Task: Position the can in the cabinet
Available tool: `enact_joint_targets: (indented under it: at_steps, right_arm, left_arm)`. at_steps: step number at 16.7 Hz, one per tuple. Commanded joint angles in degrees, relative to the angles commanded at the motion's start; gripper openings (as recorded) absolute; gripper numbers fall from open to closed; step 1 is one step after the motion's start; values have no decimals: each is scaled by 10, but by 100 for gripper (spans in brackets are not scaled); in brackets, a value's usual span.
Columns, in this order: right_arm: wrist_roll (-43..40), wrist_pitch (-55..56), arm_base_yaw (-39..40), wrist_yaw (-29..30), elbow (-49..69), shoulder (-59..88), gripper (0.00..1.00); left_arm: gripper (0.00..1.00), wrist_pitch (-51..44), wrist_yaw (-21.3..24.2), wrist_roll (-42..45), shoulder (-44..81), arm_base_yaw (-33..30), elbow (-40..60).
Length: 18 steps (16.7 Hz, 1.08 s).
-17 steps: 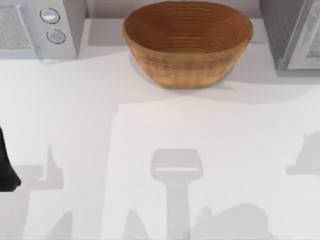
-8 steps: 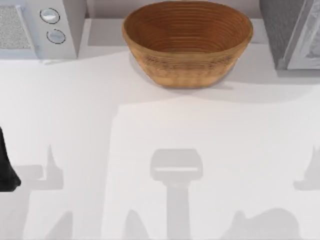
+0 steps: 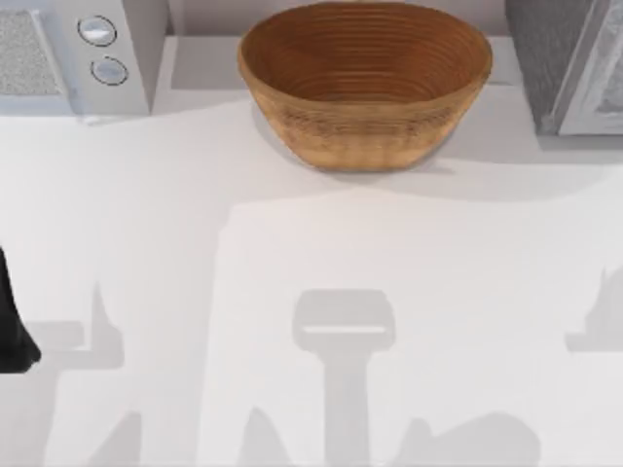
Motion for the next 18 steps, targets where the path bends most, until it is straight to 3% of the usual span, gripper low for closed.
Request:
enact_joint_targets:
  at_steps: [14,18]
  right_arm:
    - [2,-175,68,82,695,533,0]
    - [6,-208,83,97,847,641,0]
  left_arm:
    - [100,0,0,0,0,0,0]
    - [100,0,0,0,0,0,0]
